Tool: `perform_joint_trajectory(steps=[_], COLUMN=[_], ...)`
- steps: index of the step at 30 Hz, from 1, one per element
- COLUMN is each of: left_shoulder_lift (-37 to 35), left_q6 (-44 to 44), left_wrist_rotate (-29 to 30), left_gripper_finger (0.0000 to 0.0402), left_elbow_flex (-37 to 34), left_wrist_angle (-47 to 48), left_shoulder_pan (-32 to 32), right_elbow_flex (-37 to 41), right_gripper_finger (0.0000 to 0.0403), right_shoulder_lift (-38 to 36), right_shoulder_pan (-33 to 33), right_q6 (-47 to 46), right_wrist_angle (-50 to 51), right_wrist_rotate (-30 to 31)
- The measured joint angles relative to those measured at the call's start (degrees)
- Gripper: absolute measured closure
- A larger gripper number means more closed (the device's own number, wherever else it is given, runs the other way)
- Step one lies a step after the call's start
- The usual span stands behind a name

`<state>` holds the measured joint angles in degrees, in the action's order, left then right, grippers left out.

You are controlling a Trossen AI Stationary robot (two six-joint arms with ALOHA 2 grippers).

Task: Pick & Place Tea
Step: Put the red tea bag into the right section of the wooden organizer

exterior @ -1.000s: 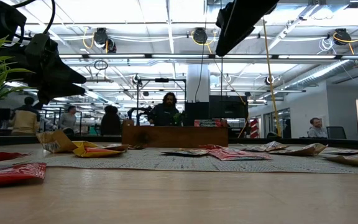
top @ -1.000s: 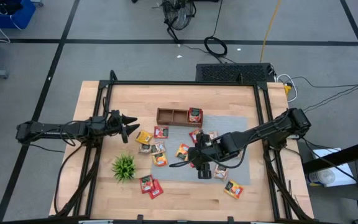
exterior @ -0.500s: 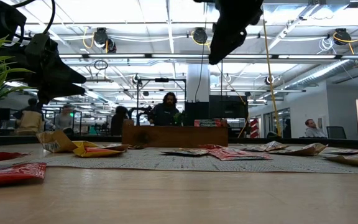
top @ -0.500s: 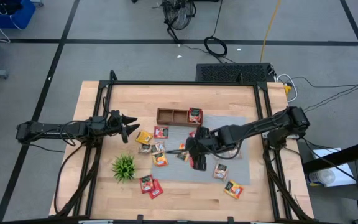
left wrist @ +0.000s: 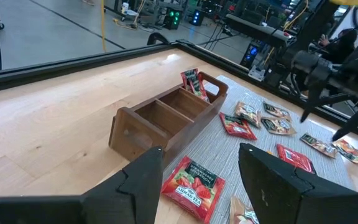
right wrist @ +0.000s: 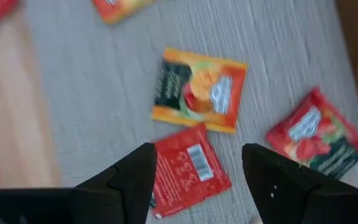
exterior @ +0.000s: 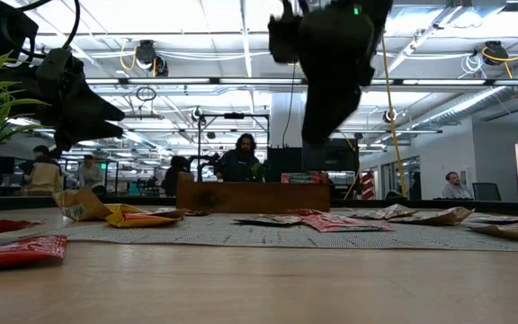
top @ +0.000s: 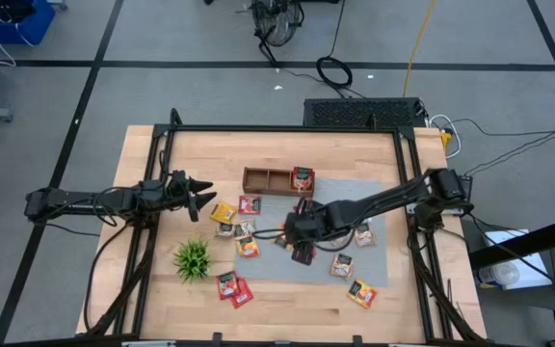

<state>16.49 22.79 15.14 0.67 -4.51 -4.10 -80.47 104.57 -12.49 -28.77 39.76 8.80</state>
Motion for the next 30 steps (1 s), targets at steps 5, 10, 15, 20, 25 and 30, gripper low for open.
perform_joint_trajectory(steps=[5,10,15,20,25,30], left_shoulder_lift=[0.0,0.0,0.0,0.0,0.0,0.0], left_q6=[0.0,0.0,0.0,0.0,0.0,0.0], left_wrist_rotate=[0.0,0.0,0.0,0.0,0.0,0.0], left_gripper_finger=[0.0190,0.0190,0.0190,0.0190,0.0190,0.0190], left_elbow_flex=[0.0,0.0,0.0,0.0,0.0,0.0], left_wrist_angle=[0.0,0.0,0.0,0.0,0.0,0.0], left_shoulder_pan=[0.0,0.0,0.0,0.0,0.0,0.0], right_elbow_flex=[3.2,5.0,5.2,5.2,5.2,5.0], right_gripper_finger=[0.0180,0.0180,0.0180,0.0180,0.0181,0.0177], right_shoulder_lift=[0.4,0.5,2.4,5.4,7.0,8.6], right_shoulder_pan=[0.0,-0.1,-0.6,-1.4,-1.6,-1.9], right_q6=[-4.1,-5.0,-3.5,-2.0,-0.7,-0.5], right_wrist_angle=[-2.8,-5.1,-5.8,-5.4,-4.5,-4.5], right_wrist_rotate=[0.0,0.0,-0.1,-1.4,-1.4,-1.4])
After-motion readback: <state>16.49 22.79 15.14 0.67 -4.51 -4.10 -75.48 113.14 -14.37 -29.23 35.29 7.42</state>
